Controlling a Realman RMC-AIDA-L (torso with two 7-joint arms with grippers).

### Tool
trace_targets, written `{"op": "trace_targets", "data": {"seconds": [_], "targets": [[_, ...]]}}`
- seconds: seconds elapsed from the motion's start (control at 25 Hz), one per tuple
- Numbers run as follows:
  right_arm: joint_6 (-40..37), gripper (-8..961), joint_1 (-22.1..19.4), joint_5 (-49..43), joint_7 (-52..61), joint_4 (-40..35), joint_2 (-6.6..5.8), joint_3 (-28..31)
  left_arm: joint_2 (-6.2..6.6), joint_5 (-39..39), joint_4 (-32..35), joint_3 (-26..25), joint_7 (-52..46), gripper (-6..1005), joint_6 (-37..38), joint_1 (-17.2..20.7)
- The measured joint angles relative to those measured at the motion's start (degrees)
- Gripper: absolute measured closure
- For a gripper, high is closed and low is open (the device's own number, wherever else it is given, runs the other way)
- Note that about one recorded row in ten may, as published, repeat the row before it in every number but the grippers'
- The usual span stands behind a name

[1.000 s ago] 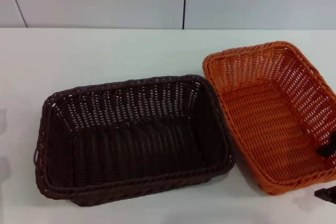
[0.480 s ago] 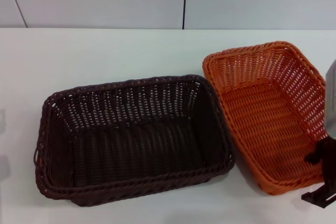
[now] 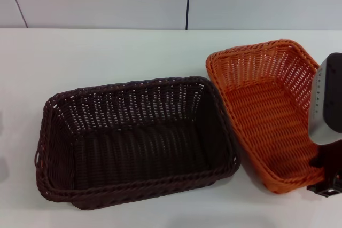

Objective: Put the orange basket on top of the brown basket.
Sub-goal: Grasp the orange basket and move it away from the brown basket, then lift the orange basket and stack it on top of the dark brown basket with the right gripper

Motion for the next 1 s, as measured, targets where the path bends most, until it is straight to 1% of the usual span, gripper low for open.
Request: {"op": "trace_targets", "data": {"seconds": [0.04, 0.2, 0.44, 0.64, 0.8, 1.0], "targets": [[0.2, 256, 0.1, -0.2, 0.2, 0.0, 0.05, -0.2, 0.06, 0.0, 1.1, 0.0, -0.2, 304, 0.0, -0.5], [1.6, 410, -0.2, -0.4, 1.5, -1.5, 0.06, -0.7, 0.07, 0.0, 2.0, 0.0, -0.3, 304, 0.0, -0.9], [6.4, 659, -2.4, -0.2, 4.4, -8.5, 0.22, -0.3, 0.06, 0.0, 2.3, 0.1, -0.3, 304, 0.0, -1.2], [8.3, 752, -2.2, -0.3, 6.9, -10.3, 0.14, 0.0, 0.06, 0.1, 2.7, 0.2, -0.3, 304, 0.0, -1.5], [8.8, 777, -1.7, -0.8, 8.5, -14.2, 0.01, 0.1, 0.06, 0.2, 2.9, 0.2, -0.4, 304, 0.0, -1.6], [9.0, 789, -0.9, -4.0, 8.7, -21.1, -0.03, -0.7, 0.1, 0.3, 2.9, 0.2, -0.5, 304, 0.1, -1.6]]}}
